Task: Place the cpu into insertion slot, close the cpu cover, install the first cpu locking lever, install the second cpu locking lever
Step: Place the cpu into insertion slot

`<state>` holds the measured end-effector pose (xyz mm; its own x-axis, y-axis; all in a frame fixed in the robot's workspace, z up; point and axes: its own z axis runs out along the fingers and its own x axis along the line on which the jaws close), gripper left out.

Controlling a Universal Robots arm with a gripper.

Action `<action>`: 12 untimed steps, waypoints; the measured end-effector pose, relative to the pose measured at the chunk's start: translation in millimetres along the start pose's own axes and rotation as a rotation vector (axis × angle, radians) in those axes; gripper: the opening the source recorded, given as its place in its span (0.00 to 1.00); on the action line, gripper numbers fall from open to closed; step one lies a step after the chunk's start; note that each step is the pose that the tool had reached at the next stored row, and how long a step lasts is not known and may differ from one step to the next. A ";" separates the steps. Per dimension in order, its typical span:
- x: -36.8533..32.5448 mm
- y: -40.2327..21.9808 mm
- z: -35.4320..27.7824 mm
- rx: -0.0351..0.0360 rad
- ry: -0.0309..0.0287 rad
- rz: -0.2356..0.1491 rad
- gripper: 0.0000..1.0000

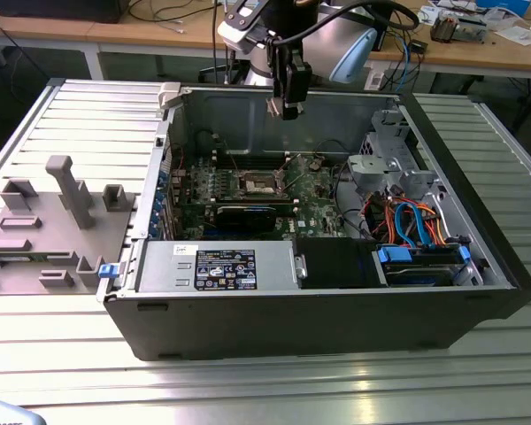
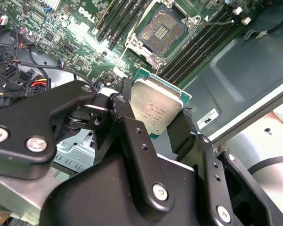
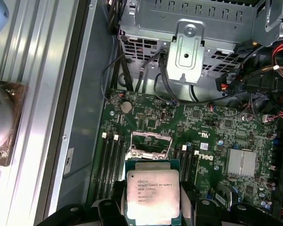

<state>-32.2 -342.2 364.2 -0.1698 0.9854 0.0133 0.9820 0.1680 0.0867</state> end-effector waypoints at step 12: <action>0.0 0.0 0.0 -0.0001 -0.0012 0.013 0.55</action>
<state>-32.2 -342.2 364.2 -0.1573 0.9875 0.0133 0.9840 0.1555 0.0867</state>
